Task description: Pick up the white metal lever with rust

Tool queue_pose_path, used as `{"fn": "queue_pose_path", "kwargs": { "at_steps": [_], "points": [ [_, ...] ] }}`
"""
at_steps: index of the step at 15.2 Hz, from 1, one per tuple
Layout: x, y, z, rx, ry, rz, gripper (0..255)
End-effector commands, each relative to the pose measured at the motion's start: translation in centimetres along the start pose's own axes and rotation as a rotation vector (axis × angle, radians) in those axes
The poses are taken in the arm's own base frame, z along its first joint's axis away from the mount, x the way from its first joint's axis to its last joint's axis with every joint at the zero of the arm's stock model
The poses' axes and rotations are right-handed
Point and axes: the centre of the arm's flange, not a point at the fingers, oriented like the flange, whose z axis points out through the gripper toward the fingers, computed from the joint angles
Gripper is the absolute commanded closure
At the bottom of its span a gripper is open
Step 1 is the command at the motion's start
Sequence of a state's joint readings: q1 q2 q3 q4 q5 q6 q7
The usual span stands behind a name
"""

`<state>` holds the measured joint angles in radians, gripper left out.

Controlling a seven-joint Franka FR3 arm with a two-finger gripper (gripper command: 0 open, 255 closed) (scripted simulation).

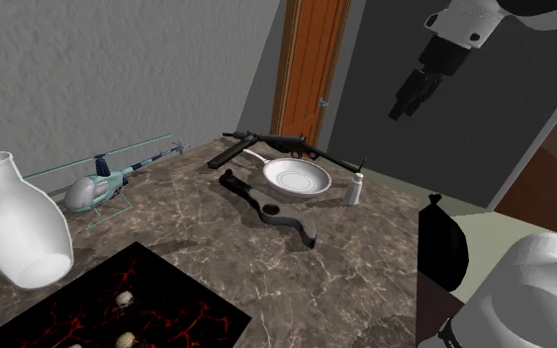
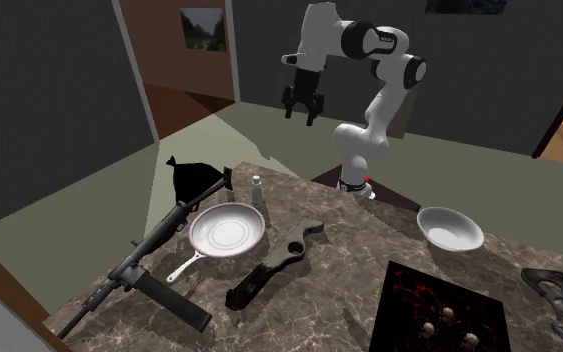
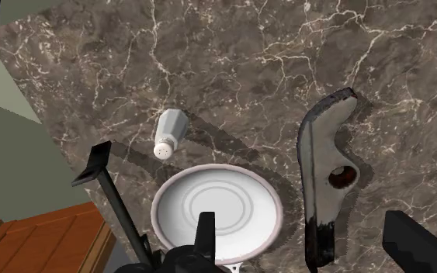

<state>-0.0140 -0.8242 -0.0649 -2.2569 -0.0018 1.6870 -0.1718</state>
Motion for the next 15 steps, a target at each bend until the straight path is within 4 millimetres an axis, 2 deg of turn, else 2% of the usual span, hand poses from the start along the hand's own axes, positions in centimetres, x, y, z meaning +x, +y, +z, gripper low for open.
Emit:
{"fn": "queue_pose_path", "kwargs": {
  "at_steps": [1,15],
  "points": [
    [0.0,0.0,0.0,0.0,0.0,0.0,0],
    [11.7,-5.9,14.5,0.017,-0.115,-0.013,0]
  ]
}}
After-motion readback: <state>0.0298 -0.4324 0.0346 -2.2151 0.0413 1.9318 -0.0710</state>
